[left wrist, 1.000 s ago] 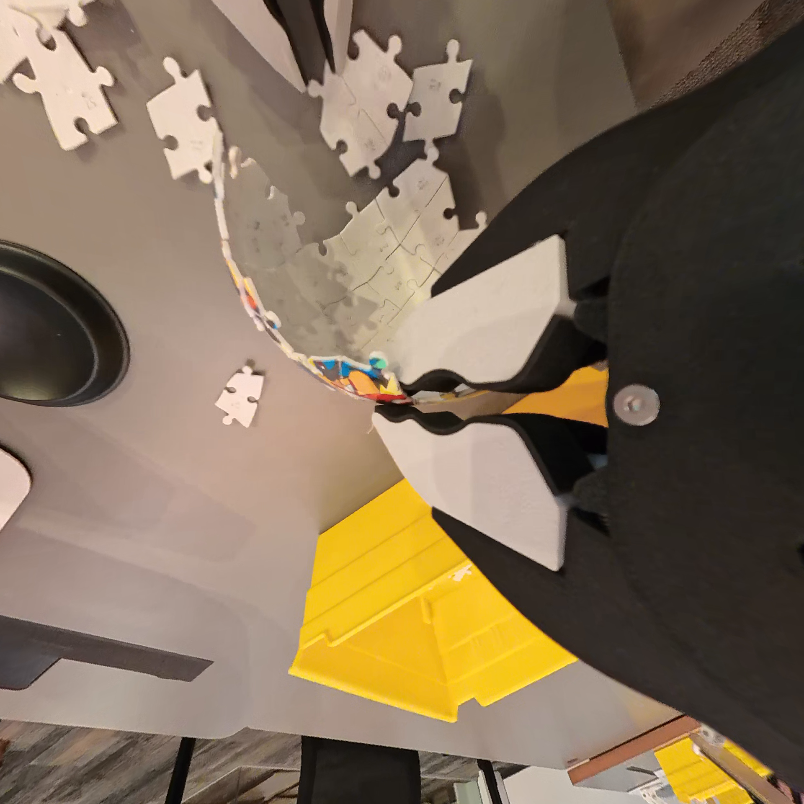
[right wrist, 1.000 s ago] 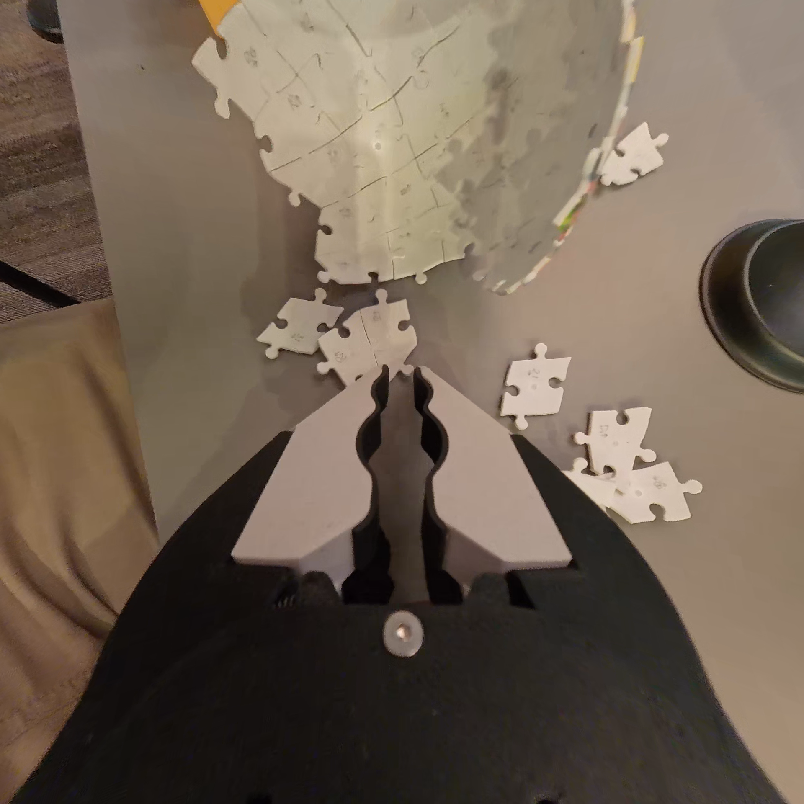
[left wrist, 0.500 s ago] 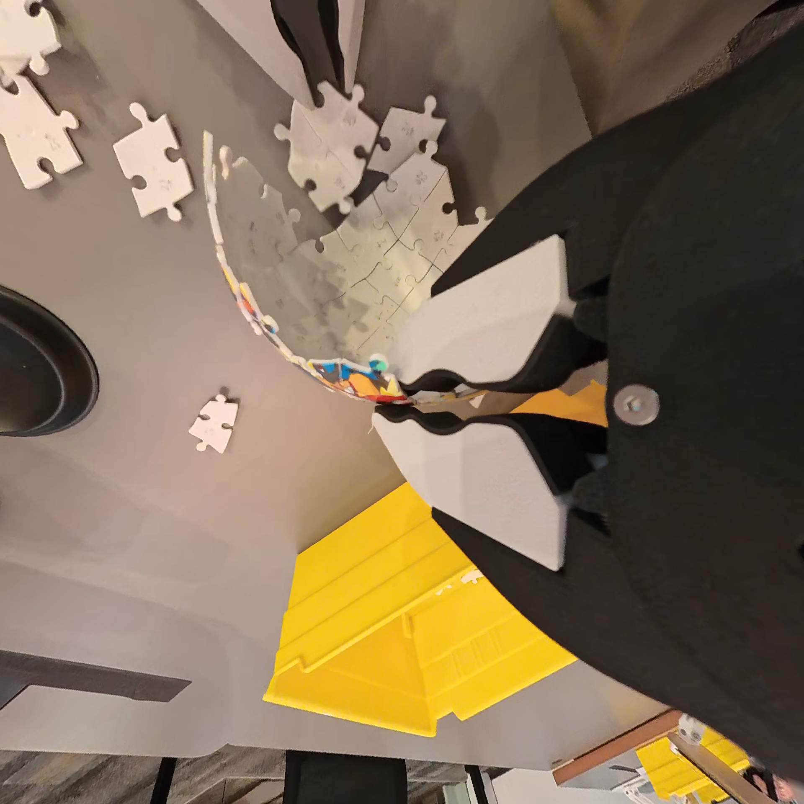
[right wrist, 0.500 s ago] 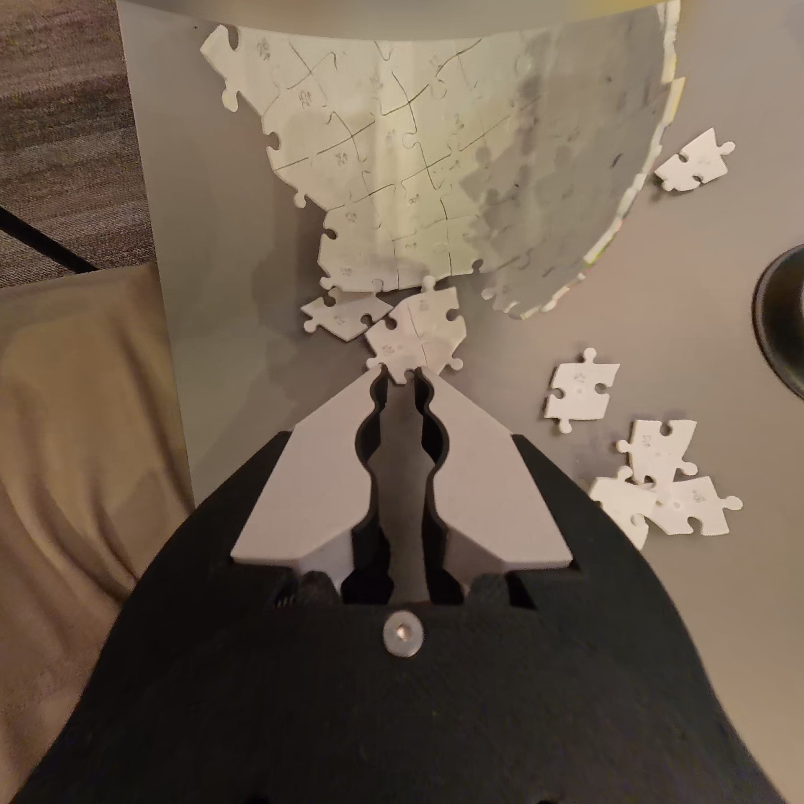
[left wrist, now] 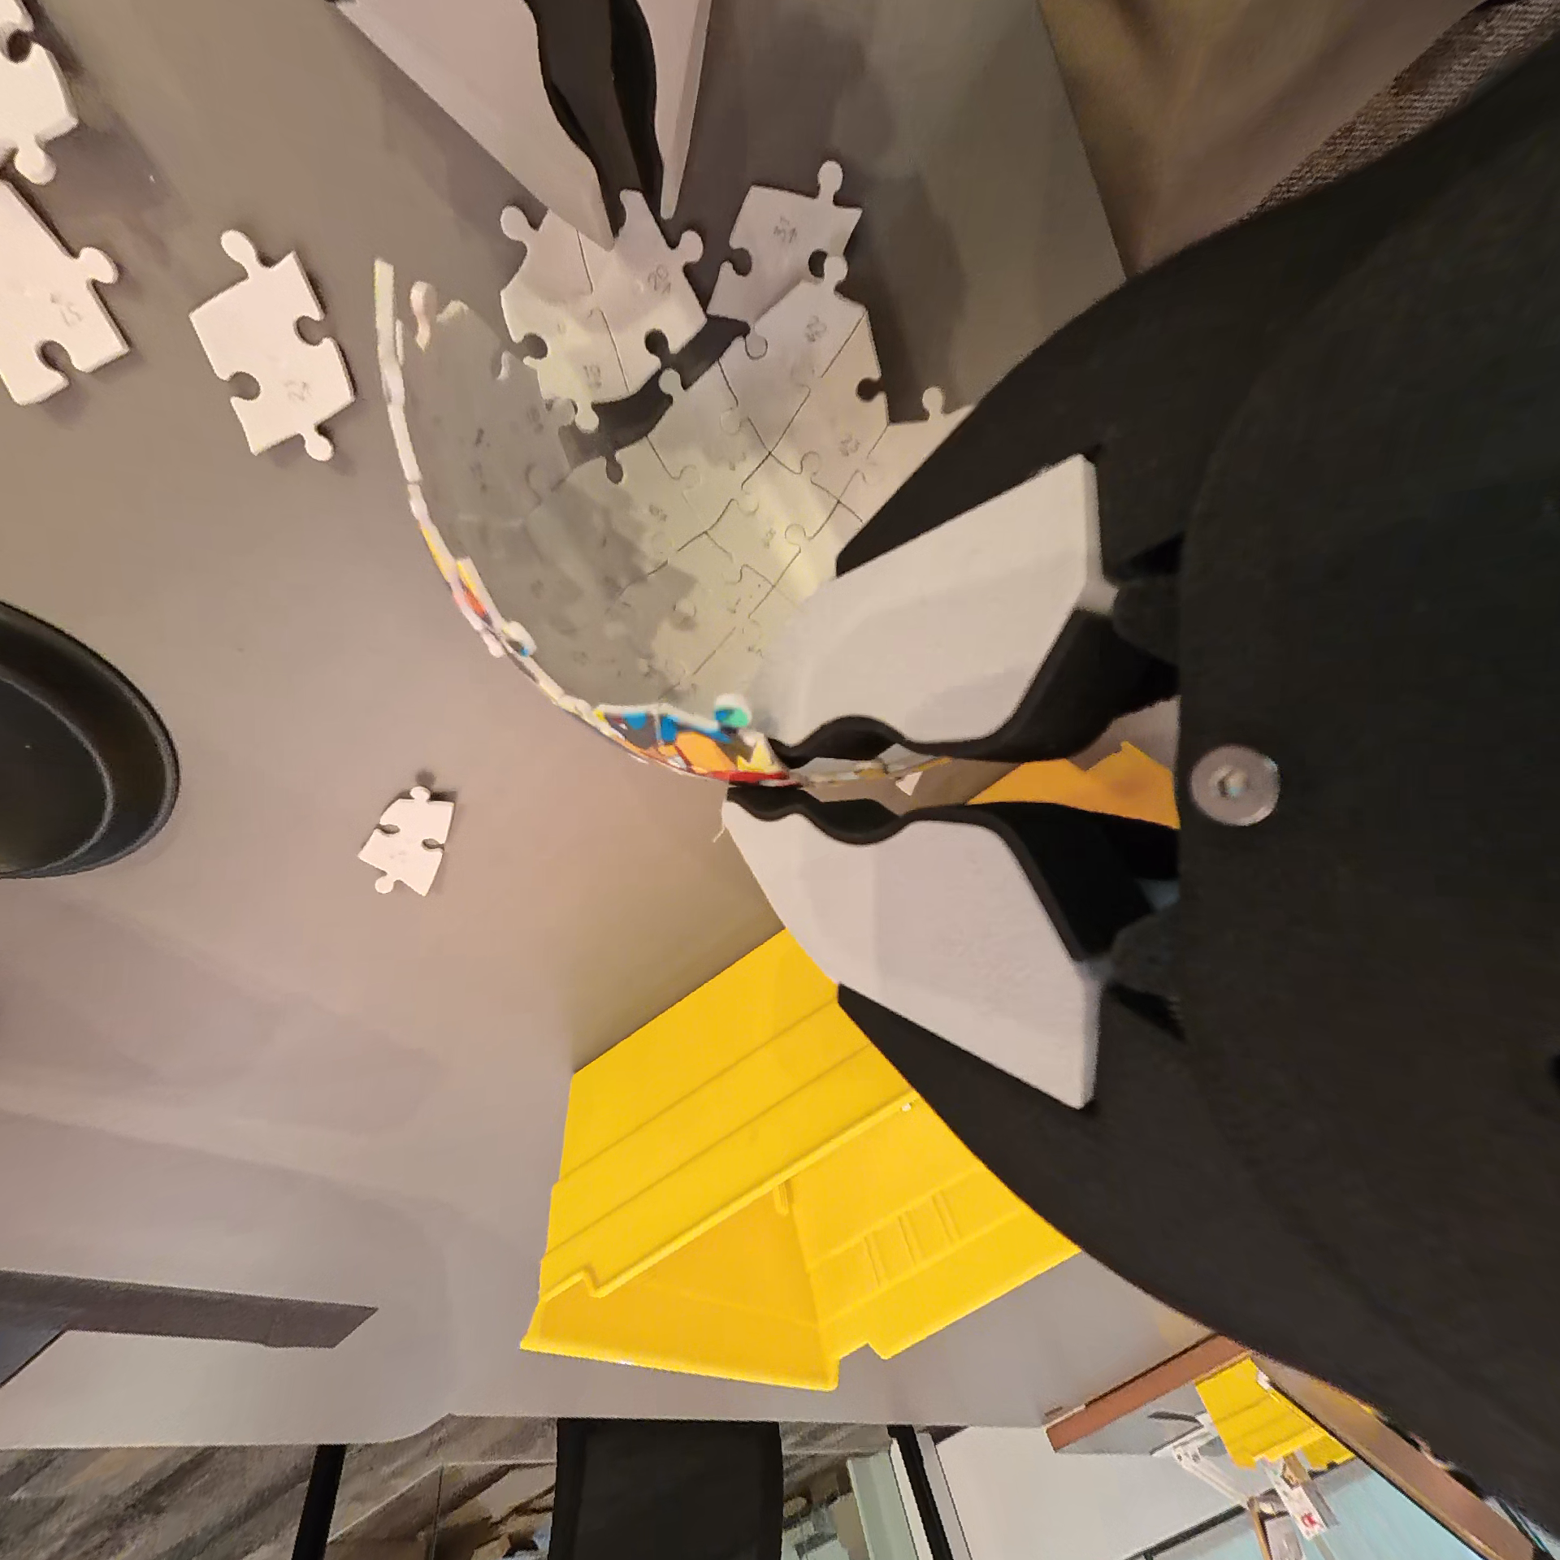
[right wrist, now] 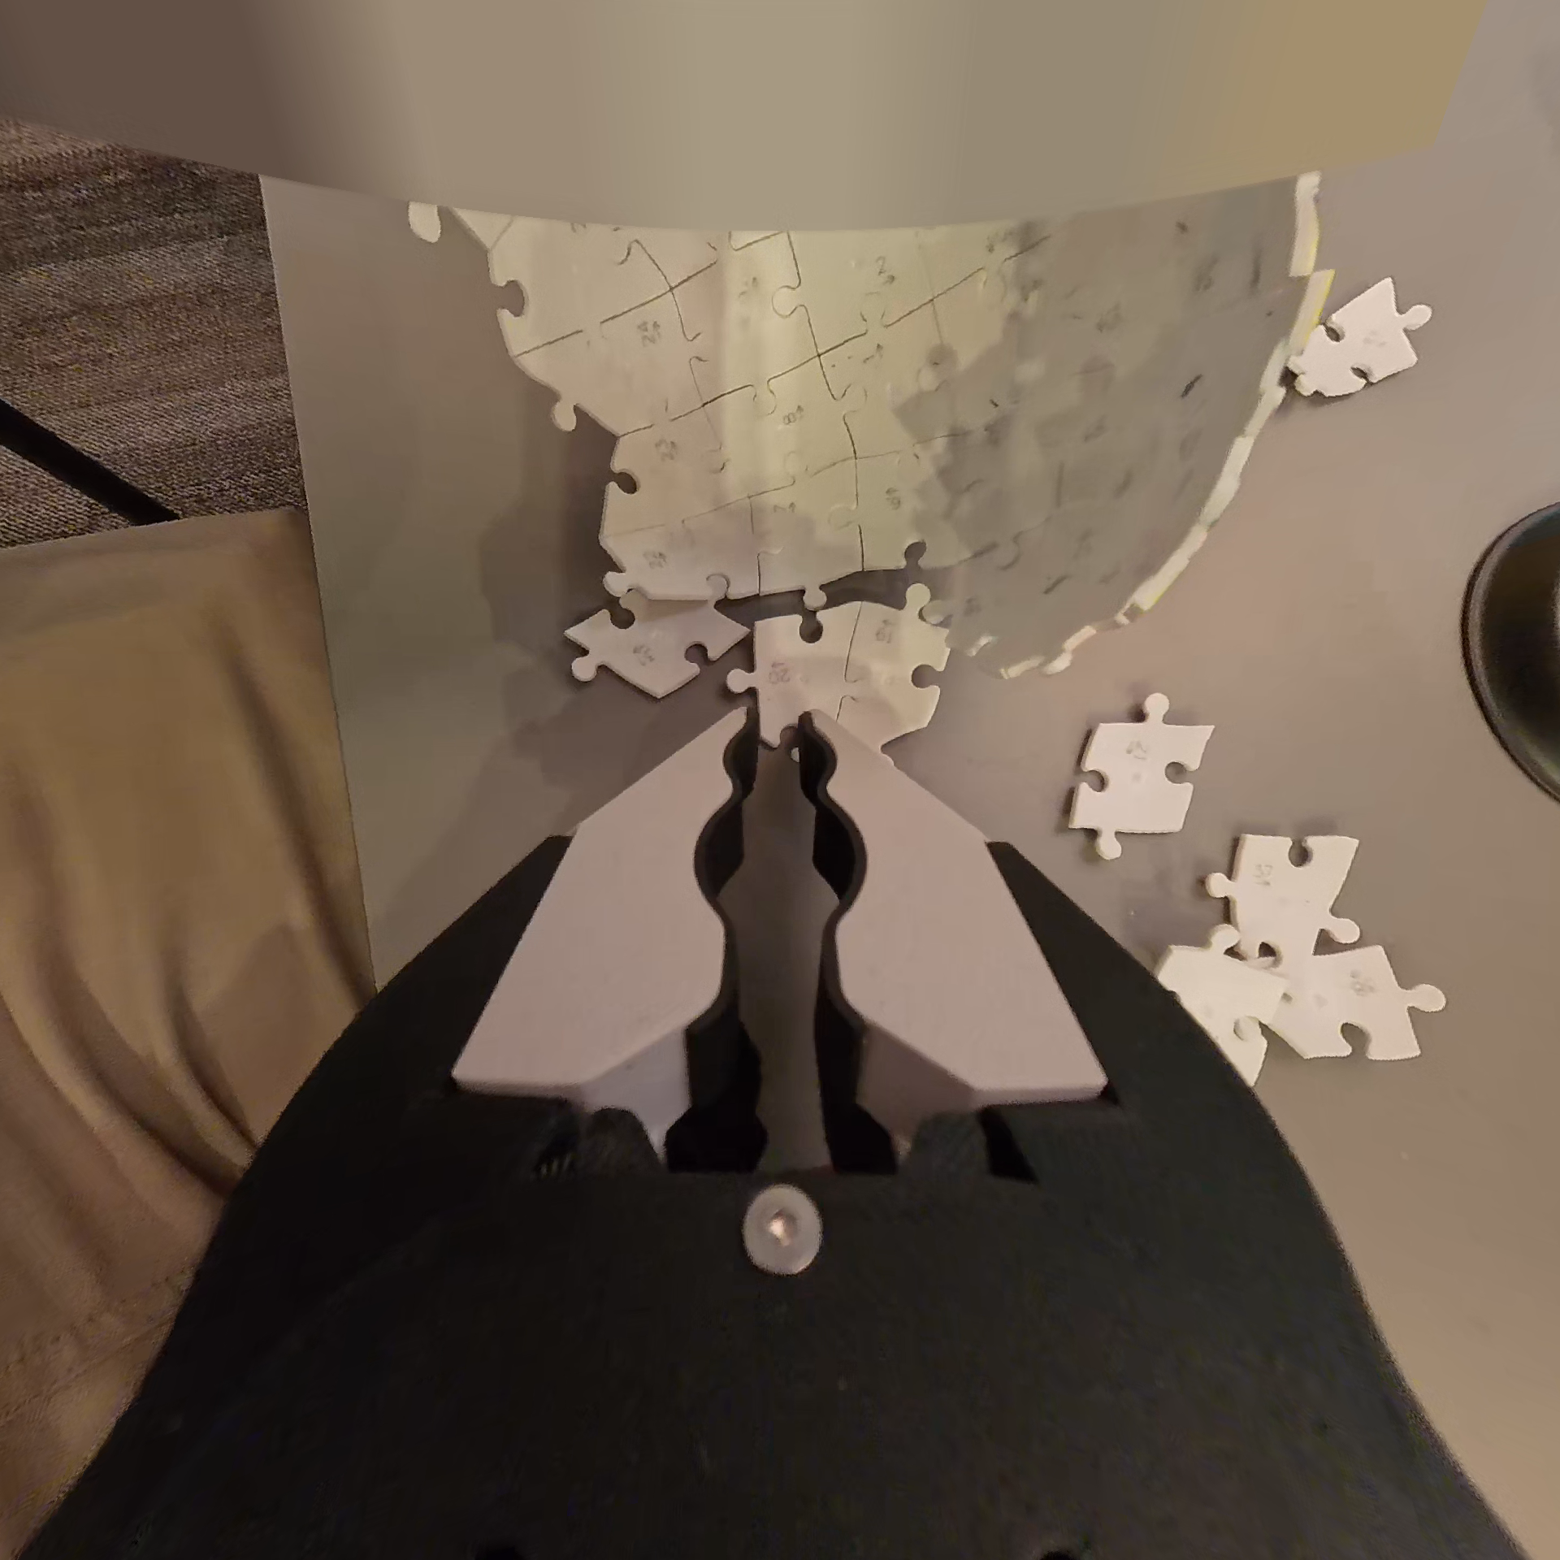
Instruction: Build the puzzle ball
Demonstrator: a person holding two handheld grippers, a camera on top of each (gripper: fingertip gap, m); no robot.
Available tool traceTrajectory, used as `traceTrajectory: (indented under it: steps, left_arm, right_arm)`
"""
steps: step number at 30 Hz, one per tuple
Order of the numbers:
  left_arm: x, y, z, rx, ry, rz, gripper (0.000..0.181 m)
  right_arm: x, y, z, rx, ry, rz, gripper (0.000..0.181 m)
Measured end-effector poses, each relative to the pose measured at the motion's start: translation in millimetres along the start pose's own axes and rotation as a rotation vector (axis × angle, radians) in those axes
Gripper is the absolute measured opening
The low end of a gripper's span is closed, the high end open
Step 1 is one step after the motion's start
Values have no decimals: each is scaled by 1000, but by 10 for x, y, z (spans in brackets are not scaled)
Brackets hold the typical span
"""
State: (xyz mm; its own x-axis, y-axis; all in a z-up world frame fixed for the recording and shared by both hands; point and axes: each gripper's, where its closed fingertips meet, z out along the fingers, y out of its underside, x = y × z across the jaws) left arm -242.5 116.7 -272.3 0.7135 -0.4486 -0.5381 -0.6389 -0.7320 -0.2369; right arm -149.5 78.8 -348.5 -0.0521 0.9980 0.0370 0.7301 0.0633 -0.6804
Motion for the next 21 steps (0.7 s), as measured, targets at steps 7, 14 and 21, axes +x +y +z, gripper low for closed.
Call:
traceTrajectory:
  steps: [7,14,21]
  left_arm:
    - [-29,5,88,-28,-17,16,5]
    - [-32,-52,115,-37,-34,45,6]
    - [-21,-103,120,-39,-49,61,6]
  right_arm:
    - [-7,8,-5,-4,-1,-17,8]
    - [-1,22,-16,-3,-3,-31,8]
    - [-9,34,-26,-12,3,-58,7]
